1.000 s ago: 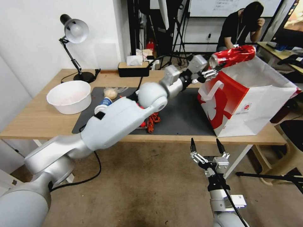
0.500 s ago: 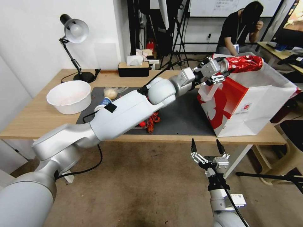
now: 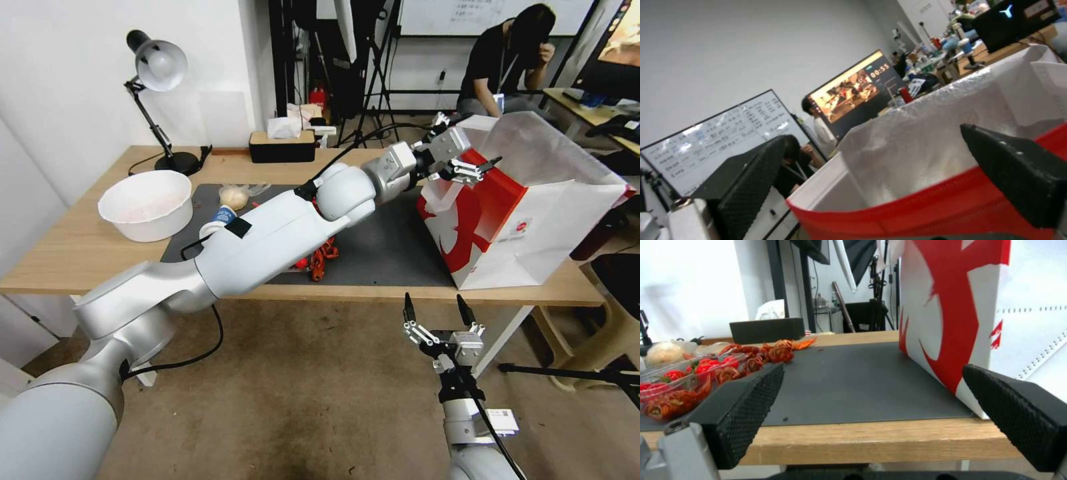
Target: Pick up the trash from the table and place it into the takeout bag.
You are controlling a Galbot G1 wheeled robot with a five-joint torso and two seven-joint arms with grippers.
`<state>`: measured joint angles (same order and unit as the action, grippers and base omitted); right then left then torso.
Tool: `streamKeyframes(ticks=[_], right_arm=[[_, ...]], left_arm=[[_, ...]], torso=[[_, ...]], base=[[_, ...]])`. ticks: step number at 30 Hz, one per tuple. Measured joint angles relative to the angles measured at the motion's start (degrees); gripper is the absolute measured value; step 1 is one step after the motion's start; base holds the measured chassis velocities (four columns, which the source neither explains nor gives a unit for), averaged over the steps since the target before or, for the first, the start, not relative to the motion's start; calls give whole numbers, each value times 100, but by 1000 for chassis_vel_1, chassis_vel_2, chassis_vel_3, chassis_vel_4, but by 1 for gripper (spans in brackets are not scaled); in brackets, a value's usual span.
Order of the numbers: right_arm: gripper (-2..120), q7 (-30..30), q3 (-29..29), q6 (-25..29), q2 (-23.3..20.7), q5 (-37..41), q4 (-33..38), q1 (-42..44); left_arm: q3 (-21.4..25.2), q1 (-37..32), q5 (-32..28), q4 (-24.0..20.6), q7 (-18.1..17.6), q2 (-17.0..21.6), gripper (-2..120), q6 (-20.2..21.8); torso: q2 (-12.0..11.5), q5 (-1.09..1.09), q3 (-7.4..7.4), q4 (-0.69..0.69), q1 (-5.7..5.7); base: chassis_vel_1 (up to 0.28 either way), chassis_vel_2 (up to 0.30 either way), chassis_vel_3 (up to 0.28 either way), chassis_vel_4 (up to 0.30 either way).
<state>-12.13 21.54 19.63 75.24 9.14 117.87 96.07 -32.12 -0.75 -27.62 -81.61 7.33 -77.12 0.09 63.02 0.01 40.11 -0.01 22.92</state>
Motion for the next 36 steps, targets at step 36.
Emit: streamKeyframes(ticks=[36], right_arm=[[100,11,24,23,-6,-58,226,78]], left_arm=[[4061,-5116,986,-2944,-1229,1260,100,610]], torso=[[1,0,-1,0,-1]], base=[[0,0,0,0]])
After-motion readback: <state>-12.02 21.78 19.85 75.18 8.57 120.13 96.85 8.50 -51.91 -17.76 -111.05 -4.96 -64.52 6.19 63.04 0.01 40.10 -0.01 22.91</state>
